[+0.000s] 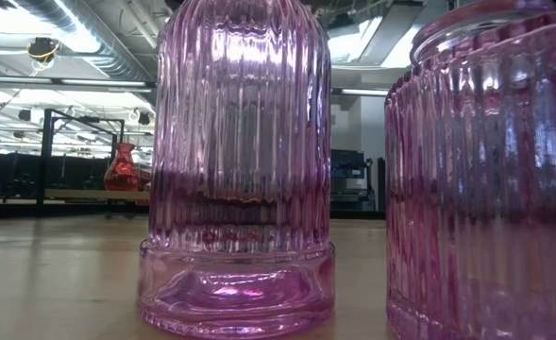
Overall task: Sort vases onto shelf
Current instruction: Put the top purple vase on the shelf
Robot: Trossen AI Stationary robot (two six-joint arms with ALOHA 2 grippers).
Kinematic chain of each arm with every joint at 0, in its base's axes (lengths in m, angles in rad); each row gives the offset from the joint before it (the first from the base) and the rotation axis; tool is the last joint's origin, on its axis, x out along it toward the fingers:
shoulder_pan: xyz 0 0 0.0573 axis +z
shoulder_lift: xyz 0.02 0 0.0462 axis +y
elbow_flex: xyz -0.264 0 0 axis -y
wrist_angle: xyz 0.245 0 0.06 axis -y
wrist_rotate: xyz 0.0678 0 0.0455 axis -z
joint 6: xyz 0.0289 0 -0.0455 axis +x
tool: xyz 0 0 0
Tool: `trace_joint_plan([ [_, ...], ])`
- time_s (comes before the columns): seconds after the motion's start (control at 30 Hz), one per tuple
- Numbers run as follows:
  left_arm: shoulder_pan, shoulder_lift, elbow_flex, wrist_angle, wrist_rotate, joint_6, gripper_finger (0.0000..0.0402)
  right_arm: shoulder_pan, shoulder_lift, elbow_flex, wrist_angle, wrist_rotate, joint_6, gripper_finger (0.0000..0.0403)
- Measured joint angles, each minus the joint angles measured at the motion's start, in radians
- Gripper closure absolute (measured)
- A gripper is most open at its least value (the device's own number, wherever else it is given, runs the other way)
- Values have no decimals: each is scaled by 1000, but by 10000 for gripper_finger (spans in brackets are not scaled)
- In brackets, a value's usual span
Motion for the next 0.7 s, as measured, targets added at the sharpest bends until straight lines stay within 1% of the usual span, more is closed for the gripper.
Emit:
trace_joint_plan([
  [0.27, 24, 19, 2, -15, 40, -35, 241, -1, 2, -2, -22, 4, 1, 402],
  [0.4, 24, 19, 2, -20, 21, -57, 270, -2, 3, -2, -23, 17, -1, 402],
  [0.53, 24, 20, 22, -52, 30, -55, 300, -1, 2, -2, -20, 10, -7, 401],
  [0.7, 37, 20, 25, -53, 46, -56, 309, -1, 0, -2, -20, 8, -7, 396],
])
